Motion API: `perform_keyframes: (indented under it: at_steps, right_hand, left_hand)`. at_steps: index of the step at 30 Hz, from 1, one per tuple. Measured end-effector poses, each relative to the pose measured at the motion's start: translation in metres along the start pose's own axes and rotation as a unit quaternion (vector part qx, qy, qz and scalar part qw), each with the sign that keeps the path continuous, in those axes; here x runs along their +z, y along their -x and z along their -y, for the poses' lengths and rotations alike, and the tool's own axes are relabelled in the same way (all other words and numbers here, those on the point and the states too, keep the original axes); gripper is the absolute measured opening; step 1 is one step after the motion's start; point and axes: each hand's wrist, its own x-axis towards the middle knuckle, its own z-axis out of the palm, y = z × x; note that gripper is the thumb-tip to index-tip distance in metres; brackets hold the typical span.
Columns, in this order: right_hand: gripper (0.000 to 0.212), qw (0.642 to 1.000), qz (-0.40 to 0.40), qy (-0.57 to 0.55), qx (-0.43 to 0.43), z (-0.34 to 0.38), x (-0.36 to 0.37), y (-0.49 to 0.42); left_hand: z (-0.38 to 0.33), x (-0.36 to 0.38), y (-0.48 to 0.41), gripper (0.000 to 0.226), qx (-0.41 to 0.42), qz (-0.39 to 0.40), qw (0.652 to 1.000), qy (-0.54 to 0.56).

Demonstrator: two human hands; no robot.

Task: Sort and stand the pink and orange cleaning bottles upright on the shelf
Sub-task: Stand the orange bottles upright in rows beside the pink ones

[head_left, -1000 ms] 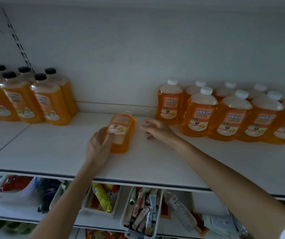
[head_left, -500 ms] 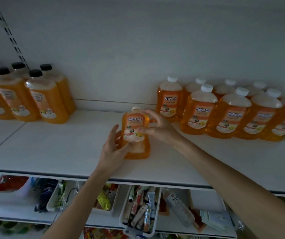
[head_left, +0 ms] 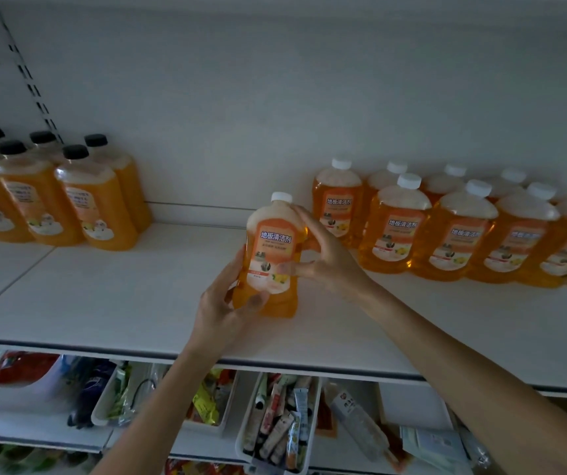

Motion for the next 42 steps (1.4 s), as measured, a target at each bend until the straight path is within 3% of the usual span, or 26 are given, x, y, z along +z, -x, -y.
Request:
perform_keyframes:
  at_steps: [3, 7, 10, 16, 22, 26, 29, 34, 42]
  right_hand:
    - [0.088, 0.995, -0.013, 0.079, -0.064, 0.005, -0.008, 0.005]
    - [0.087, 0.988, -0.022, 0.126, -0.087, 0.008, -0.015, 0.015]
    - [0.082, 0.982, -0.029, 0.147, -0.115, 0.005, -0.013, 0.022]
    - [0.073, 0.972, -0.094, 0.170, -0.128, -0.006, -0.014, 0.029]
    - [0.073, 0.963, -0.132, 0.193, -0.136, -0.015, -0.030, 0.033]
    - [0.074, 0.952, -0.151, 0.233, -0.127, -0.022, -0.043, 0.026]
    - [0.076, 0.924, -0.196, 0.302, -0.131, -0.027, -0.049, 0.021]
    - [0.084, 0.830, -0.254, 0.473, -0.152, -0.031, -0.061, 0.010]
    - [0.082, 0.781, -0.272, 0.551, -0.110, -0.031, -0.058, 0.003]
  left_hand:
    - [-0.001, 0.010, -0.003, 0.070, -0.011, 0.007, 0.996, -0.084]
    - [0.002, 0.019, -0.002, 0.072, -0.025, 0.026, 0.981, -0.192]
    - [-0.002, 0.022, -0.004, 0.063, -0.064, 0.047, 0.959, -0.271]
    - [0.000, 0.024, -0.018, 0.071, -0.080, 0.109, 0.949, -0.284]
    - [0.008, 0.039, -0.021, 0.102, -0.037, 0.122, 0.867, -0.481]
    - [0.011, 0.038, -0.021, 0.105, -0.047, 0.140, 0.856, -0.496]
    - [0.008, 0.038, -0.020, 0.103, -0.057, 0.140, 0.858, -0.490]
    - [0.004, 0.039, -0.019, 0.071, -0.060, 0.143, 0.853, -0.498]
    - [0.006, 0.040, -0.019, 0.077, -0.053, 0.143, 0.852, -0.501]
